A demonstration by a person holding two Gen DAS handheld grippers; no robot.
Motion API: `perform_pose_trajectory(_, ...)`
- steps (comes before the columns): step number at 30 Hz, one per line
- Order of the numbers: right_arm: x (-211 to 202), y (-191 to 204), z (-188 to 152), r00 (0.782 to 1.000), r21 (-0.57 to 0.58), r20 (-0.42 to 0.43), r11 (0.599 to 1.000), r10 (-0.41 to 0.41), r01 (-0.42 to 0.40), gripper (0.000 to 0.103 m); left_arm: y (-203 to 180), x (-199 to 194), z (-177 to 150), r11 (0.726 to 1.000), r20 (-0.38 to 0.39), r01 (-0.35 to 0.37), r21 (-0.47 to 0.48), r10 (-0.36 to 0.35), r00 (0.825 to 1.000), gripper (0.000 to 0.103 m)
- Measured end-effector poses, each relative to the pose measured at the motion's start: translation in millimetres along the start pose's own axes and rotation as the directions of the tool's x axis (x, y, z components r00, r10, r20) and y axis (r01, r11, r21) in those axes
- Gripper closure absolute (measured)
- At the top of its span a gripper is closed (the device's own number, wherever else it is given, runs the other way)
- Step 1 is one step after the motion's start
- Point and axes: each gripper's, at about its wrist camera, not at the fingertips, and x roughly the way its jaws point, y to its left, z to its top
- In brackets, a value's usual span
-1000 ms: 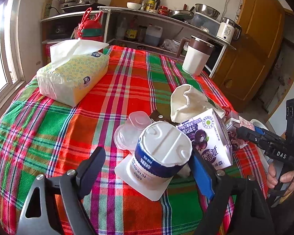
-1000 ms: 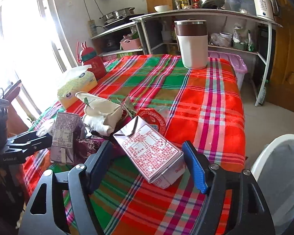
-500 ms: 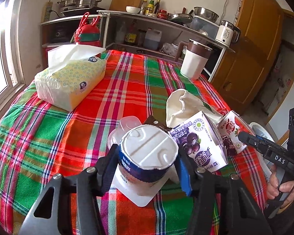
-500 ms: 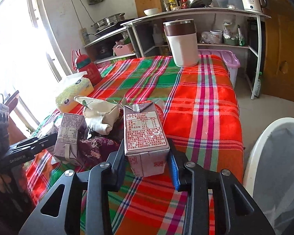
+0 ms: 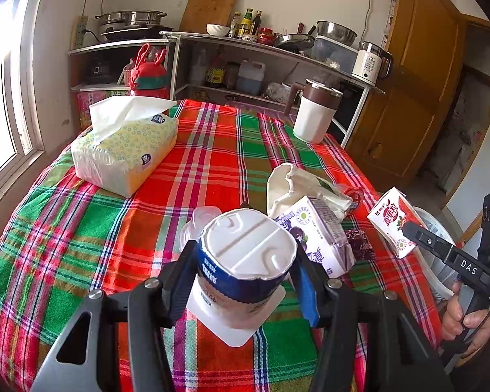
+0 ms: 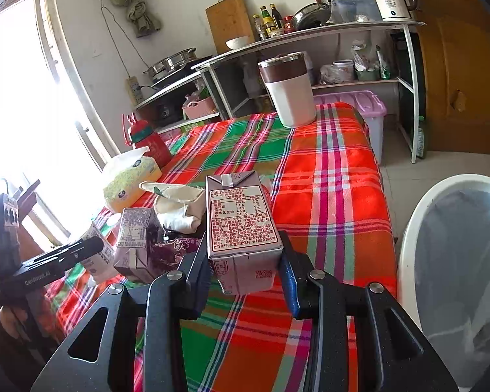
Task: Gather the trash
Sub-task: 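Carry the yogurt cup with the left tool while the right tool carries the carton over the bin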
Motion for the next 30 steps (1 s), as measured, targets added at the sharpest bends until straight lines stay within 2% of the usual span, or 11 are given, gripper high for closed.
perform_pose_trajectory(5,-13,-2,-1,1.000,0.022,0.020,1.000,0.003,-0.003,0.065,-4,-12,0,1.000,0.012,0.016,0.004,-0.016,1.000,0.046)
perform_pose_trajectory(9,-27,-3,-3,0.999,0.036,0.042,0.999,0.004,-0.006,0.065,-10,-21,2,0.998,0.016,0.068,-0.005,-0.068,0.998,0.046)
perform_pose_trajectory(14,-46,-6,-5,0.997,0.053,0.081,0.999,-0.002,-0.002,0.065,-29,-33,7,0.995,0.052,0.094,0.039,-0.096,0.994,0.046)
perform_pose_trajectory(19,-56,-12,-9,0.995,0.085,0.095,0.996,-0.014,0.005,0.065,-36,-23,-1,0.996,0.013,0.041,0.082,-0.042,0.999,0.046)
perform_pose_trajectory(21,-56,-12,-11,0.996,0.088,0.090,0.996,-0.010,0.002,0.065,-31,-31,-9,0.998,0.027,0.030,0.058,-0.032,0.999,0.046)
perform_pose_trajectory(23,-55,-10,-12,0.996,0.084,0.086,0.996,-0.003,-0.004,0.065,-28,-40,-14,0.998,0.048,0.031,0.057,-0.034,0.998,0.040)
perform_pose_trajectory(25,-58,-8,-13,0.996,0.079,0.093,0.997,0.008,-0.016,0.065,-25,-46,-20,0.997,0.066,0.023,0.067,-0.027,0.997,0.022)
perform_pose_trajectory(27,-59,-6,-13,0.995,0.078,0.099,0.997,0.017,-0.025,0.065,-24,-43,-26,0.996,0.054,0.018,0.089,-0.023,0.998,0.020)
perform_pose_trajectory(30,-59,-5,-14,0.995,0.081,0.102,0.996,0.022,-0.030,0.065,-25,-31,-34,0.994,0.013,-0.027,0.106,0.026,1.000,0.020)
